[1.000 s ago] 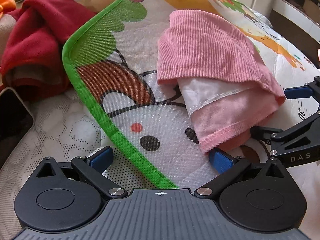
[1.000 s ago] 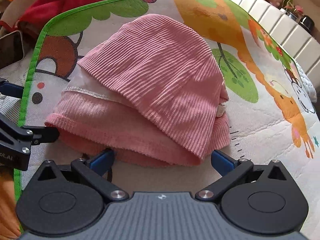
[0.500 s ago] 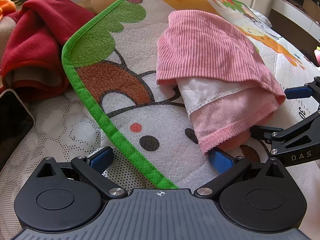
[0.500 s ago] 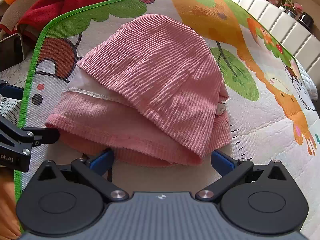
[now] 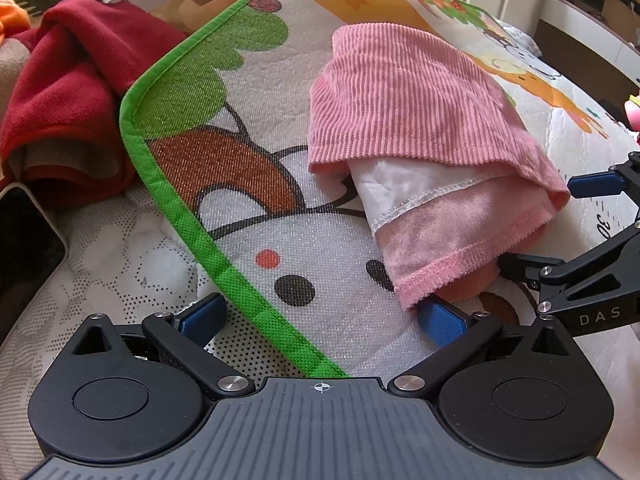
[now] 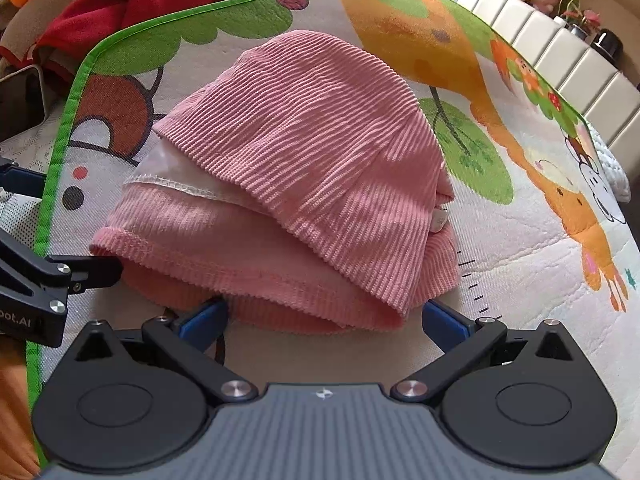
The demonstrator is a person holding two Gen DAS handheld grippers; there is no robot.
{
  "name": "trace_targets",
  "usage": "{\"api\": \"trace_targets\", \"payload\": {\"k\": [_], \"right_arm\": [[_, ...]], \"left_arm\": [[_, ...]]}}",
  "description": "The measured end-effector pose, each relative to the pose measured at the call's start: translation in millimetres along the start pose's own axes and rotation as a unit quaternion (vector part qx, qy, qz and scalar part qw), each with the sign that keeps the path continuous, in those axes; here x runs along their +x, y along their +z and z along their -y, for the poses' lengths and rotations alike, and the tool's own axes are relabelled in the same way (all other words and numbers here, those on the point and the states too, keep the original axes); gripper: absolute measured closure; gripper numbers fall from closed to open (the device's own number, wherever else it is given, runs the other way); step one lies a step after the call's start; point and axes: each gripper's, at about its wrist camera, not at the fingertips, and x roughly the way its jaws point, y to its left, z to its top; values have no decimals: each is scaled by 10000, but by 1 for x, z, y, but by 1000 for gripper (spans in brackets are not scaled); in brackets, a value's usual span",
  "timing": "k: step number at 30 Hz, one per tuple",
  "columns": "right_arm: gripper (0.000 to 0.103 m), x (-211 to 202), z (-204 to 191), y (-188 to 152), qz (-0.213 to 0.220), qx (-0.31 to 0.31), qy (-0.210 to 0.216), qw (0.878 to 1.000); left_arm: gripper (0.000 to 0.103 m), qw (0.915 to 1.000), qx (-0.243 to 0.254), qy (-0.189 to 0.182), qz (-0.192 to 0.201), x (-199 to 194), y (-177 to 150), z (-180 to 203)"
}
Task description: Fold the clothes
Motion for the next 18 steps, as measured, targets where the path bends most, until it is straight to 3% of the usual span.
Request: {"api": "trace_targets", "payload": {"k": [7, 18], "right_arm": [[0, 0, 0, -1, 19, -1, -6, 10000], [0, 1, -7, 3, -97, -43, -161, 9998]], "left_arm": [[0, 9997, -190, -141, -86, 3, 1, -6], [0, 9999, -24, 0, -137, 3, 4, 0]]}}
